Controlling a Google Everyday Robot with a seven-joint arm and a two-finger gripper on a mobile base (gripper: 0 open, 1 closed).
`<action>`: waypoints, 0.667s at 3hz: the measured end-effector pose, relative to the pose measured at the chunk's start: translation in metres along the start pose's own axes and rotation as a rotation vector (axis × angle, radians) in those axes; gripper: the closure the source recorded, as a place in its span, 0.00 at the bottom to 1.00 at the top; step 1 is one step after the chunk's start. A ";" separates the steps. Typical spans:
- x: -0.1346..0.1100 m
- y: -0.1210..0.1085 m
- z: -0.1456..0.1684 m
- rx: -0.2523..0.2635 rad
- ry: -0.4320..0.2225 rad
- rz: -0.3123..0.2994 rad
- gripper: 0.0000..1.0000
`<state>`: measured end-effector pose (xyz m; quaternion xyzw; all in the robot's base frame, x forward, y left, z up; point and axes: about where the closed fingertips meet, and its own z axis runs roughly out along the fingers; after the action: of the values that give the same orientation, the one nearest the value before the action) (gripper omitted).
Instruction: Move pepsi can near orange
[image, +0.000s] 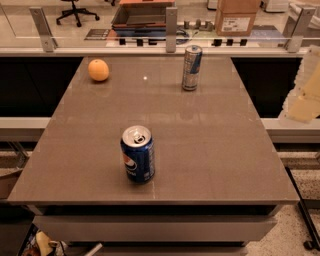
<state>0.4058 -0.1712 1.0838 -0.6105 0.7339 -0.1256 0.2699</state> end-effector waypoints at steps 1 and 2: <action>0.000 0.000 0.000 0.000 0.000 0.000 0.00; -0.008 0.001 -0.008 0.006 -0.046 0.002 0.00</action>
Offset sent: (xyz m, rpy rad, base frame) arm 0.0052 0.0019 -0.0055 0.1110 0.0201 0.0303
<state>0.4017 -0.1642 1.0920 -0.6116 0.7277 -0.1135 0.2889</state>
